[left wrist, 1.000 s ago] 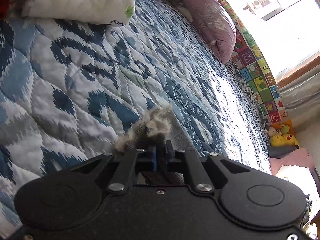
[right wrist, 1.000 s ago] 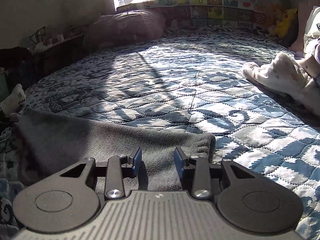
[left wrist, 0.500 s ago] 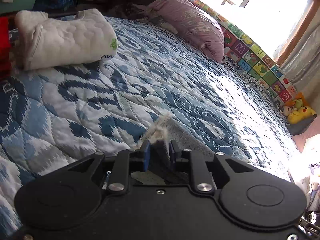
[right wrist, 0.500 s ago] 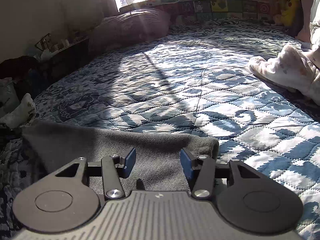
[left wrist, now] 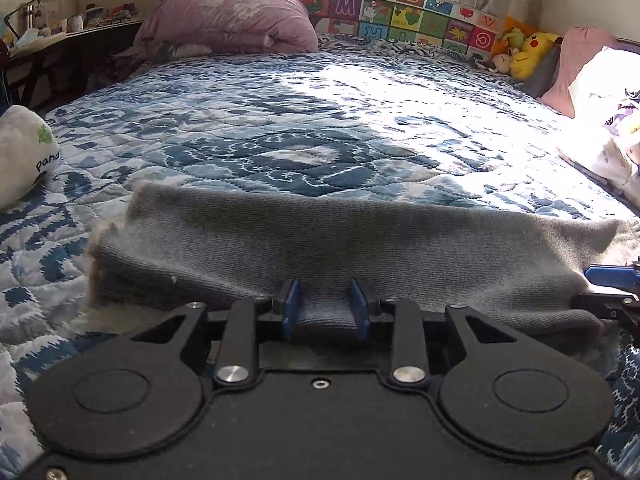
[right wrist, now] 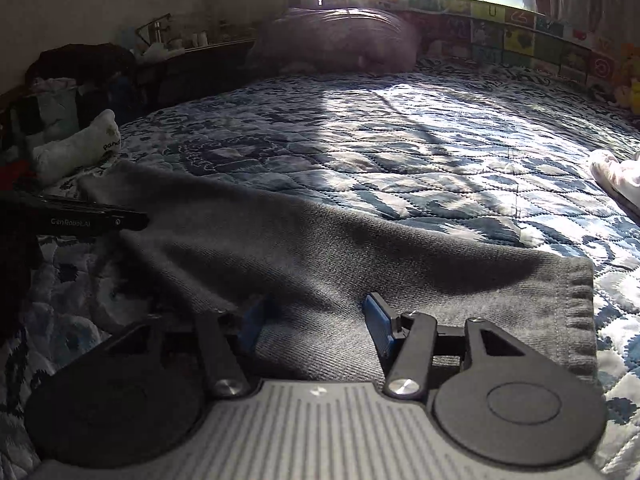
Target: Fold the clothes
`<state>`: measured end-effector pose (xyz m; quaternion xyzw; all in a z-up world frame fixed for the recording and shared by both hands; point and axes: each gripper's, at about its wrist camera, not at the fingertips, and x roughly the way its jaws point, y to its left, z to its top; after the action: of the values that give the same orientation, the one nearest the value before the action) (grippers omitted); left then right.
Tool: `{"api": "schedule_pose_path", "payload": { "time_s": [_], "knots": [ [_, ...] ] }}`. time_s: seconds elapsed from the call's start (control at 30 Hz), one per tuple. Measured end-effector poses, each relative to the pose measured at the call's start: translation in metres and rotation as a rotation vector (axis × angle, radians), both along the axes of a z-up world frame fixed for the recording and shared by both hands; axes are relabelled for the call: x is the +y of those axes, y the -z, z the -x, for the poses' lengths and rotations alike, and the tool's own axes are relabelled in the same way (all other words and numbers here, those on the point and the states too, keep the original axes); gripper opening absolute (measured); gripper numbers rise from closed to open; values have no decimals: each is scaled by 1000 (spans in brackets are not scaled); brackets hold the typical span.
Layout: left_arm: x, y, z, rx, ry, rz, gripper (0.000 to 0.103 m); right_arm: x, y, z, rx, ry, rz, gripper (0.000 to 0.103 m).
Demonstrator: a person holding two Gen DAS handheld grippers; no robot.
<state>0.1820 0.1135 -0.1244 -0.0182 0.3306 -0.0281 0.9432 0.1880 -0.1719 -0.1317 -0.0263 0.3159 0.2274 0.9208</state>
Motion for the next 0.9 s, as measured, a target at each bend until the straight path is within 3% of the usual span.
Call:
{"api": "schedule_pose_path", "payload": {
  "time_s": [0.1, 0.2, 0.3, 0.43, 0.5, 0.67, 0.9],
  "knots": [
    [-1, -7, 0, 11, 12, -16, 31, -3, -13, 7, -20, 10, 25, 53],
    [-1, -28, 16, -28, 14, 41, 31, -31, -28, 23, -91, 77, -30, 54],
    [-10, -41, 31, -92, 65, 81, 44, -65, -30, 22, -130, 167, -35, 54],
    [-17, -21, 18, -42, 53, 73, 46, -96, -20, -3, -92, 248, -103, 51],
    [-13, -3, 14, -28, 26, 91, 49, -103, -4, -22, 10, 278, -100, 46],
    [-17, 4, 12, -33, 17, 56, 50, -92, 5, -21, -19, 252, -24, 47],
    [-10, -5, 18, -47, 3, 87, 50, -94, -10, -8, -25, 267, -24, 47]
  ]
}}
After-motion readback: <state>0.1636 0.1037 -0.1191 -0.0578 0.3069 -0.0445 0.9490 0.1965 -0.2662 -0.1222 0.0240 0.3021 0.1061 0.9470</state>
